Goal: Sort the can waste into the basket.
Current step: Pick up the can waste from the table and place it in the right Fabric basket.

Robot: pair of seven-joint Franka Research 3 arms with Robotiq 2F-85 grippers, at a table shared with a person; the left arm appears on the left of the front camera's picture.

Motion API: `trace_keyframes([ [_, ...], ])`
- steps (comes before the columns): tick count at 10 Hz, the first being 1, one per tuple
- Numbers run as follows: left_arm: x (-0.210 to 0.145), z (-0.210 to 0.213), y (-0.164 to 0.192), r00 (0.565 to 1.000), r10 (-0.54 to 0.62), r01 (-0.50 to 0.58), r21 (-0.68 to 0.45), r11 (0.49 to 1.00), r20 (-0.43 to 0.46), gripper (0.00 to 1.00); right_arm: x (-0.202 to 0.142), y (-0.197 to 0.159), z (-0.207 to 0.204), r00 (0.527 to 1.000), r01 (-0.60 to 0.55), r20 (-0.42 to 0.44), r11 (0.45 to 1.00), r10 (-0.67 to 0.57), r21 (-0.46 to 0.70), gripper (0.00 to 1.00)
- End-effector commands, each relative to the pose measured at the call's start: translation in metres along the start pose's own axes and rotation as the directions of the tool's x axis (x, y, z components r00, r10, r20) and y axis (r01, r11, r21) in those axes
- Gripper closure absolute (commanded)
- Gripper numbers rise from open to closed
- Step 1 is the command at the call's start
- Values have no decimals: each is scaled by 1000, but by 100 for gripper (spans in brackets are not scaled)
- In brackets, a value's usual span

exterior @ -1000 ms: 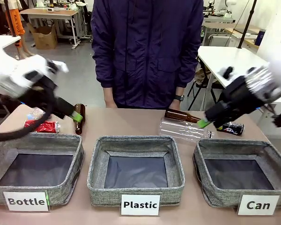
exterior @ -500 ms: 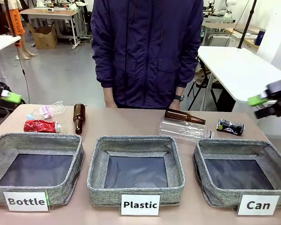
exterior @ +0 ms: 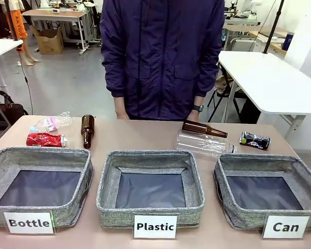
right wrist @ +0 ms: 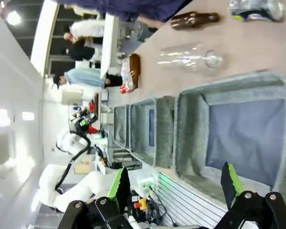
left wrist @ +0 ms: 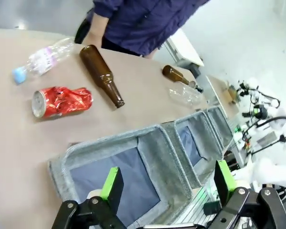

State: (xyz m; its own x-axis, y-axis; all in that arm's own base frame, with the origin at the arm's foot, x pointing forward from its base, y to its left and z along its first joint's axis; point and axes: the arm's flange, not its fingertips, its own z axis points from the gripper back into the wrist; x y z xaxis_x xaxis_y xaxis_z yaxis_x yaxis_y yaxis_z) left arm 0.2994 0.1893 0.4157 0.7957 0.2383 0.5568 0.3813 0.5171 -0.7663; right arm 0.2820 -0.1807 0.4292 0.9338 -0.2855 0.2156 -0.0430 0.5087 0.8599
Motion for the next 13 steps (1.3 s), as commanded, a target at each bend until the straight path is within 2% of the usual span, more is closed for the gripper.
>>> trace_keyframes([
  [1, -42, -4, -1, 998, 24, -26, 28, 999, 57, 0, -63, -33, -57, 999, 11, 37, 998, -14, 57, 0],
  [3, -49, -2, 5, 994, 65, -70, 54, 996, 87, 0, -56, -46, -61, 998, 57, 28, 996, -59, 65, 0],
  [4, -46, -6, 7, 994, 90, -97, 118, 988, 61, 0, -54, -47, -64, 998, 53, 37, 997, -55, 50, 0],
  [5, -17, 25, 24, 995, 77, -81, 56, 995, 63, 0, -2, -54, -11, 997, 72, 15, 997, -72, 34, 0],
  [10, -18, 23, 26, 995, 93, -96, 75, 993, 44, 0, -2, -54, -11, 997, 72, 15, 997, -72, 34, 0],
  [11, -4, 14, 15, 1000, -14, 14, 97, 995, -6, 0, -2, -54, -11, 997, 72, 15, 997, -72, 34, 0],
  [12, 12, 9, 7, 986, -158, 165, 130, 978, -61, 0, -2, -54, -11, 997, 72, 15, 997, -72, 34, 0],
  [13, 29, 7, 0, 954, -289, 295, 92, 951, -75, 0, -2, -54, -11, 997, 72, 15, 997, -72, 34, 0],
])
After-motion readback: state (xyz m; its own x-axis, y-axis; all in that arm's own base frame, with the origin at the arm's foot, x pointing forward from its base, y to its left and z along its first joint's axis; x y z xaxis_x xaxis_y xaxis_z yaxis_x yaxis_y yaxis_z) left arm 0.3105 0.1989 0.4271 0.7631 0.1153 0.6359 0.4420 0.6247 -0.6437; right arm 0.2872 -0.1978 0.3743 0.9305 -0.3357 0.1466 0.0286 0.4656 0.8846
